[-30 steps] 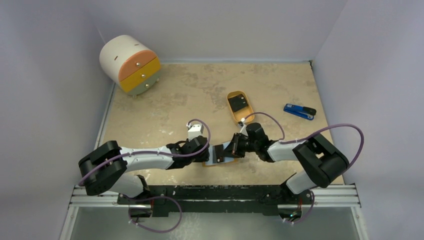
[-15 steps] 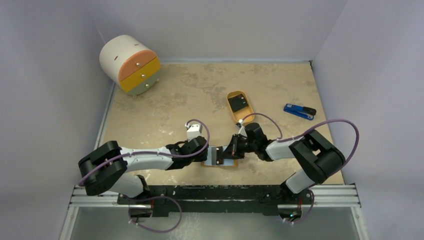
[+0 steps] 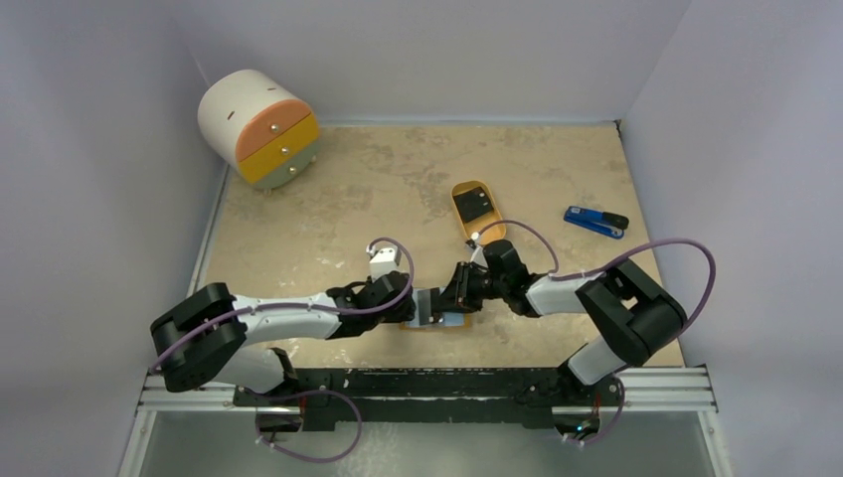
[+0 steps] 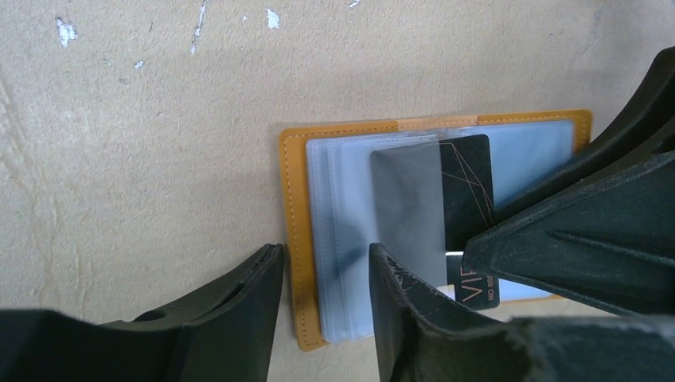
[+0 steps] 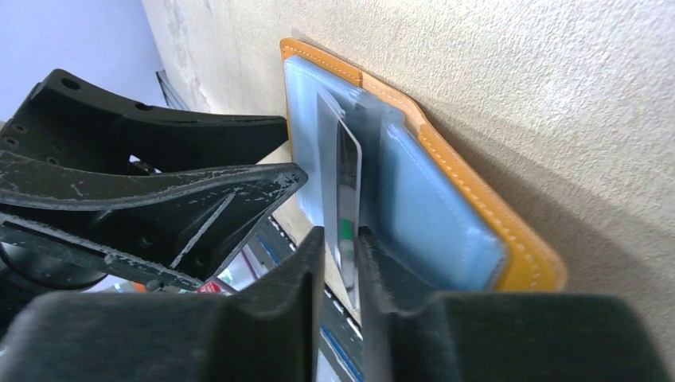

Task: Put the credit cards into the card holder
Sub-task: Insert the credit card into the card holder.

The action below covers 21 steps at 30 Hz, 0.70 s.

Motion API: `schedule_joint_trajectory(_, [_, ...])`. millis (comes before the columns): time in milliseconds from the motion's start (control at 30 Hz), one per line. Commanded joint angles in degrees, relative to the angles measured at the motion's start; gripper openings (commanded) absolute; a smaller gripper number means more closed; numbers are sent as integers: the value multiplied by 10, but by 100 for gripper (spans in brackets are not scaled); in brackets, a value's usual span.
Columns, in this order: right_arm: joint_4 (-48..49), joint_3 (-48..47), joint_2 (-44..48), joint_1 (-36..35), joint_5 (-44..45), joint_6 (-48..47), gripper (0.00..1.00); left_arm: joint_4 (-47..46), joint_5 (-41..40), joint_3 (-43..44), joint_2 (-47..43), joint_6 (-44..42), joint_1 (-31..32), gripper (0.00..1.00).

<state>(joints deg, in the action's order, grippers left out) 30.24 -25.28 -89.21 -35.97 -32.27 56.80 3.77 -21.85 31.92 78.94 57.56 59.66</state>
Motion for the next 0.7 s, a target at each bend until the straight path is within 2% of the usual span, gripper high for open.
schedule_joint_trajectory(0, [-7, -6, 27, -3, 14, 0, 31, 11, -3, -11, -36, 10, 1, 46])
schedule_joint_trajectory(133, [-17, -4, 34, -4, 21, -1, 40, 6, -3, -24, -44, 19, 1, 47])
schedule_joint_trajectory(333, [-51, -14, 46, -3, 37, -11, 43, 18, -25, -35, -79, 33, 1, 45])
schedule_joint_trajectory(533, [-59, -22, 43, -6, 38, -15, 33, 56, -67, -40, -116, 44, 1, 39])
schedule_joint_trajectory(667, [-63, -32, 29, -13, 38, -17, 30, 76, -90, -47, -120, 54, 0, 32])
